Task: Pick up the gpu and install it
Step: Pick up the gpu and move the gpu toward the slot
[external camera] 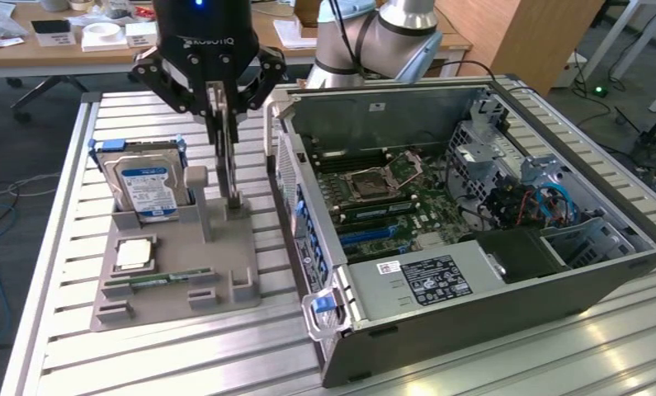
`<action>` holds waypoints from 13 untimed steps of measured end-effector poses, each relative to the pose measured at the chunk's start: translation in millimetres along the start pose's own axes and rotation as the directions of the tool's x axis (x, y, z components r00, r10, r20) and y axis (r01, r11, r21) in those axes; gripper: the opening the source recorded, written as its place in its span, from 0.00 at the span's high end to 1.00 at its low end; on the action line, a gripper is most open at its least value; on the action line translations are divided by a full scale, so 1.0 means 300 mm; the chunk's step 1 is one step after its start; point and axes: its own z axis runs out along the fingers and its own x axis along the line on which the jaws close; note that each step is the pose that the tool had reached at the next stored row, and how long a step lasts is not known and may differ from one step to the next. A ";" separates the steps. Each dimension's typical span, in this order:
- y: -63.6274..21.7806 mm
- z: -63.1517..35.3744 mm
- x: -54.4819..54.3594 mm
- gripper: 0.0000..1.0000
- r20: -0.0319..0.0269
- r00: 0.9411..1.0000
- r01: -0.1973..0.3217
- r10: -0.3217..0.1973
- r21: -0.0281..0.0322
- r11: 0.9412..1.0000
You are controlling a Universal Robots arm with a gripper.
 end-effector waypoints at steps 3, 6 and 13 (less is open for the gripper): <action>0.000 -0.003 0.000 0.74 0.000 1.000 0.000 0.000 0.000 1.000; 0.000 -0.003 0.000 0.74 0.000 1.000 0.000 0.000 0.000 1.000; 0.001 -0.003 -0.010 0.74 0.000 1.000 0.000 0.000 0.000 1.000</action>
